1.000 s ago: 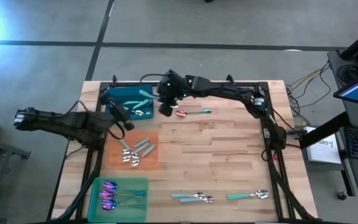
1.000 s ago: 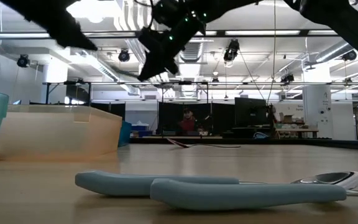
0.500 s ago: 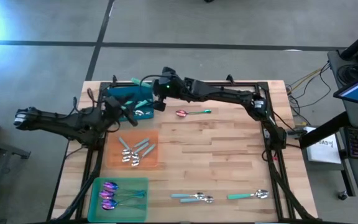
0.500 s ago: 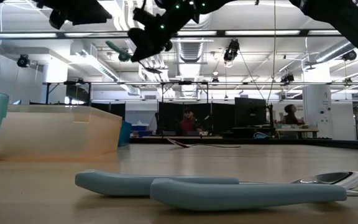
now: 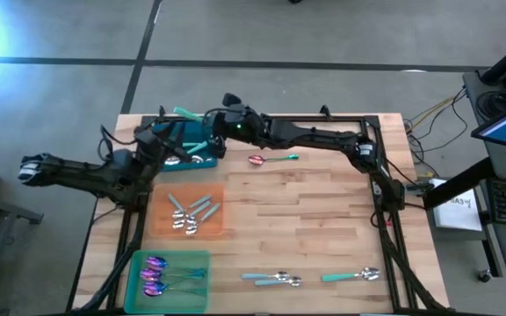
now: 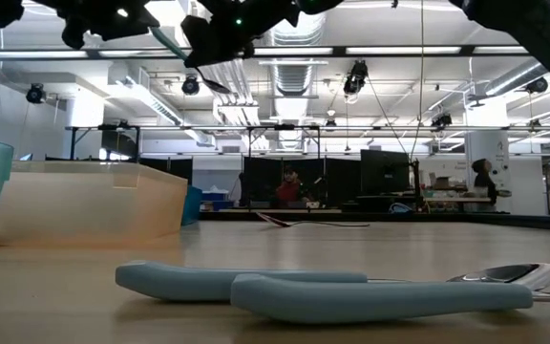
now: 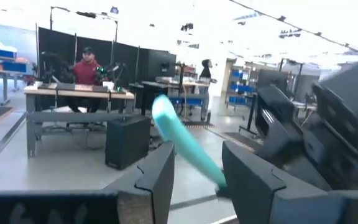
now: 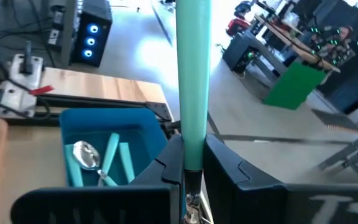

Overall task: Sort silverware by color (type)
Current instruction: Put the green spoon into the blue bin

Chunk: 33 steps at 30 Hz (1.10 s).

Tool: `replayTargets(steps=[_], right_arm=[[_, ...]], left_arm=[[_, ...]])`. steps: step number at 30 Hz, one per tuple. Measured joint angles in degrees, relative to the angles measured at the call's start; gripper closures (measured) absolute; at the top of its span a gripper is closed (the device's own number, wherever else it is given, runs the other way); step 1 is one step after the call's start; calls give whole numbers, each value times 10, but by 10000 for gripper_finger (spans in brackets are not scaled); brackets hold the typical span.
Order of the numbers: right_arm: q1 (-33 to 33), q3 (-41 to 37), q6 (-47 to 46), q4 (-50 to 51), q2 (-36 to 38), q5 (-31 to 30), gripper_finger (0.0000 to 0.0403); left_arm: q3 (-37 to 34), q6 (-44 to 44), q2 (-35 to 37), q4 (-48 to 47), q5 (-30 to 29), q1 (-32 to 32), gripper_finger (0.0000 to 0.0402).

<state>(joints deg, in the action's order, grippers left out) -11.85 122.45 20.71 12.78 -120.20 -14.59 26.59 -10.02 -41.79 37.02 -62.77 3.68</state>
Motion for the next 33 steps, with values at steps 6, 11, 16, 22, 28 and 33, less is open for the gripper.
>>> replayTargets(steps=[6,11,16,22,28,33], right_arm=[[16,0,19,-6,1,-9,377],[23,0,22,-11,2,-15,377],[25,1,29,-12,3,3,378],[29,1,48,-15,3,3,378],[30,0,102,-59,6,-57,378],[30,0,129,-103,10,-64,378]], left_arm=[[4,-23,4,11,20,-13,283],[6,-35,6,11,34,-13,283],[7,-29,10,11,114,-13,283],[9,-25,13,11,162,-13,283],[9,-3,17,10,167,-13,283],[9,-2,17,12,171,-13,283]])
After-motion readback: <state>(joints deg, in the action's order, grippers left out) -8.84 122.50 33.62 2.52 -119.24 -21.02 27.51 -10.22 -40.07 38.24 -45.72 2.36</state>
